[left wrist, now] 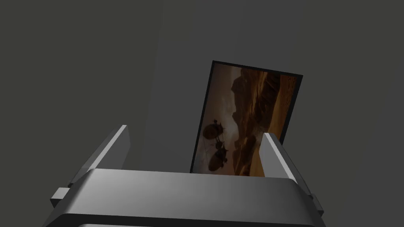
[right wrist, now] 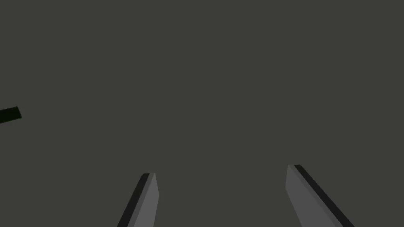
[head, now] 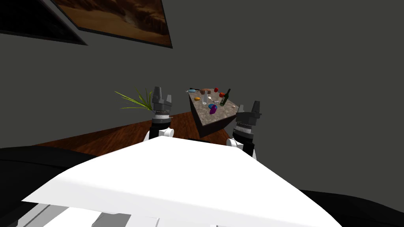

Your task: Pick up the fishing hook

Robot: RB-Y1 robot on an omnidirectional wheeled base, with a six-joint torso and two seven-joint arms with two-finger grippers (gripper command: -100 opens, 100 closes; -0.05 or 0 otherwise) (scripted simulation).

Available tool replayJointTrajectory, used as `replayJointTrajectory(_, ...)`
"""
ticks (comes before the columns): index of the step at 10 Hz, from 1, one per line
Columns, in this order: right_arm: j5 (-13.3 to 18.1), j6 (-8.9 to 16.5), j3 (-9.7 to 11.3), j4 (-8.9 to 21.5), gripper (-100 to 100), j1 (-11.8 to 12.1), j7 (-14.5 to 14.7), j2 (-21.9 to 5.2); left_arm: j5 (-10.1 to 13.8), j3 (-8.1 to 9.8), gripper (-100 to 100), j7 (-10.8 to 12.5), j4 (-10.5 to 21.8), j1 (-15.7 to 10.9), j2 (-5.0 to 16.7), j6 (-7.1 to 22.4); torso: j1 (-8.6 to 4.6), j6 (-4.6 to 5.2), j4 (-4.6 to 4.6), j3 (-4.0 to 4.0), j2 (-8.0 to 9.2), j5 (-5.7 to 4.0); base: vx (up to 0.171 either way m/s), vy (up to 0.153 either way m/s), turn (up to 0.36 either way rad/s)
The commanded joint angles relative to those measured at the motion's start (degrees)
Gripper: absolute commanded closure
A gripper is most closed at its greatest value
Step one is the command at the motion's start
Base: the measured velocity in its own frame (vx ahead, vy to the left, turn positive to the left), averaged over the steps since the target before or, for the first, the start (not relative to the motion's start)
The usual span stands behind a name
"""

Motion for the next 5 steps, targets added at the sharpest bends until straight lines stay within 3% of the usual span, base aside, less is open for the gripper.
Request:
replayJointTrajectory(1,0.8,0.3,0.1,0.9,-100,0.5,0.6,-2.7,0.0,0.00,0,0.0,0.0,0.0,0.0,0.0,0.00,0.00,0.00,0.00,0.00,0.00,-0.028,-0.008,0.122)
replayJointTrajectory(5,3.5,1.2,0.4,3.5,-100,2.4,2.4,-8.0,0.0,0.00,0,0.0,0.0,0.0,0.0,0.0,-0.17,-0.01,0.07,0.18,0.32,-0.04,-0.080,-0.033,0.165)
